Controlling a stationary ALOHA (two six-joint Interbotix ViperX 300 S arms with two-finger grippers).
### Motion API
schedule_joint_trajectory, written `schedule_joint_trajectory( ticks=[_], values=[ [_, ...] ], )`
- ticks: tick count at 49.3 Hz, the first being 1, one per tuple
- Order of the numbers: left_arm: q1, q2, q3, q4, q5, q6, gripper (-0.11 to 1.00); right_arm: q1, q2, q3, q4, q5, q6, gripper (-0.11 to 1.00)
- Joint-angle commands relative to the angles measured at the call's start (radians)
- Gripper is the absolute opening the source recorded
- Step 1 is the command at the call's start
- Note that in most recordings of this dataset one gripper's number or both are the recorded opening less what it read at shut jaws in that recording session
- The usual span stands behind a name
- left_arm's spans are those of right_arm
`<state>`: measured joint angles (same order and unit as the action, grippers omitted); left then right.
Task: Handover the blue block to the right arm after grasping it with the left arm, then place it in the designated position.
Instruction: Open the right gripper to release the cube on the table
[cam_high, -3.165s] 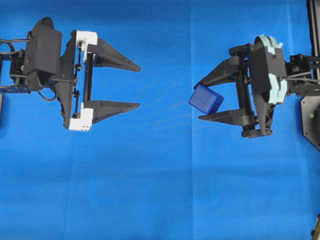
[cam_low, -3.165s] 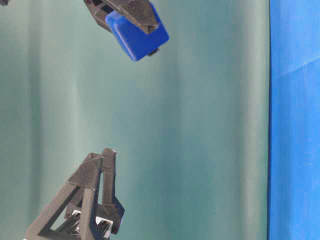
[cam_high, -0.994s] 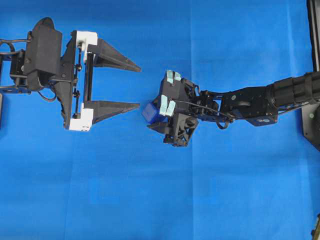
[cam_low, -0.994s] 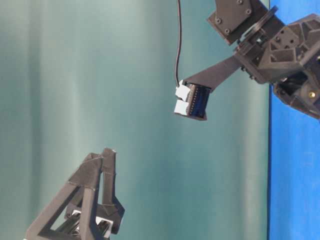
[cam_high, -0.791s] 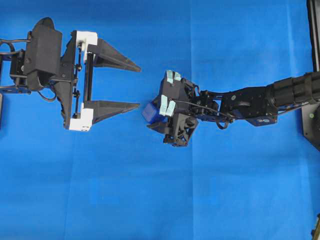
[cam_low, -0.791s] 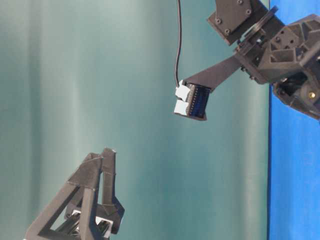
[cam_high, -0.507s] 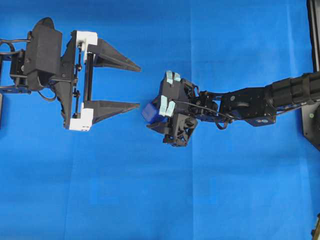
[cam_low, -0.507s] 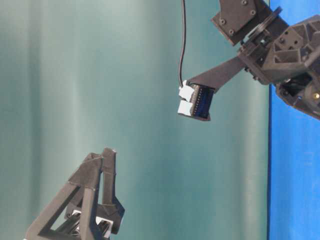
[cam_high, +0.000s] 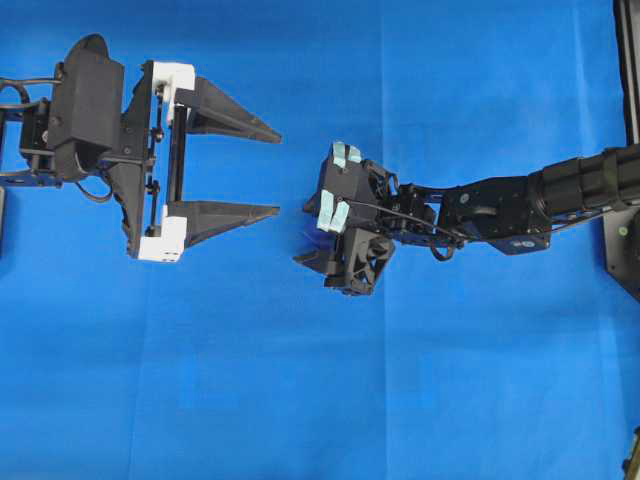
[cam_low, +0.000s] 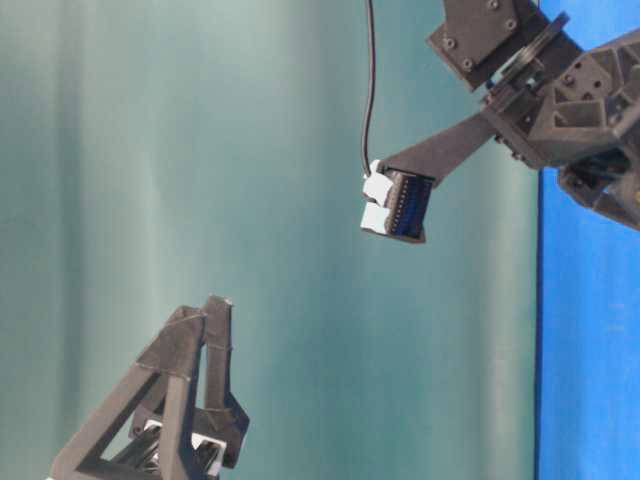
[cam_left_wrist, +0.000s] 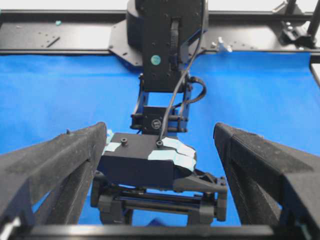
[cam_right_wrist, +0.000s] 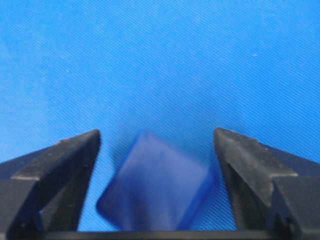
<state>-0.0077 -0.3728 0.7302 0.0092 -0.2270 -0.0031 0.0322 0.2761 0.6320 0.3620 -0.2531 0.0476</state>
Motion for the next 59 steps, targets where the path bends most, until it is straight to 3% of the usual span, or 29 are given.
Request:
schedule_joint_trajectory(
  ticks=[1,5,23,59],
  values=[
    [-0.002,-0.009,-0.014,0.002,-0.005,-0.002,0.93,0.006,-0.014,-0.017,0.003,-0.005,0.006,0.77],
    [-0.002,-0.008,-0.014,0.002,-0.006,-0.002,0.93,0.009,-0.014,-0.017,0.003,-0.005,0.008,0.71],
    [-0.002,-0.012,-0.011,0.002,-0.006,-0.002,0.93,0.009,-0.12,0.0,-0.005,0.048,-0.005,0.72],
    [-0.002,-0.009,-0.02,0.002,-0.006,0.0,0.93,0.0,-0.667,0.087,-0.061,0.368,-0.06,0.72]
  ],
)
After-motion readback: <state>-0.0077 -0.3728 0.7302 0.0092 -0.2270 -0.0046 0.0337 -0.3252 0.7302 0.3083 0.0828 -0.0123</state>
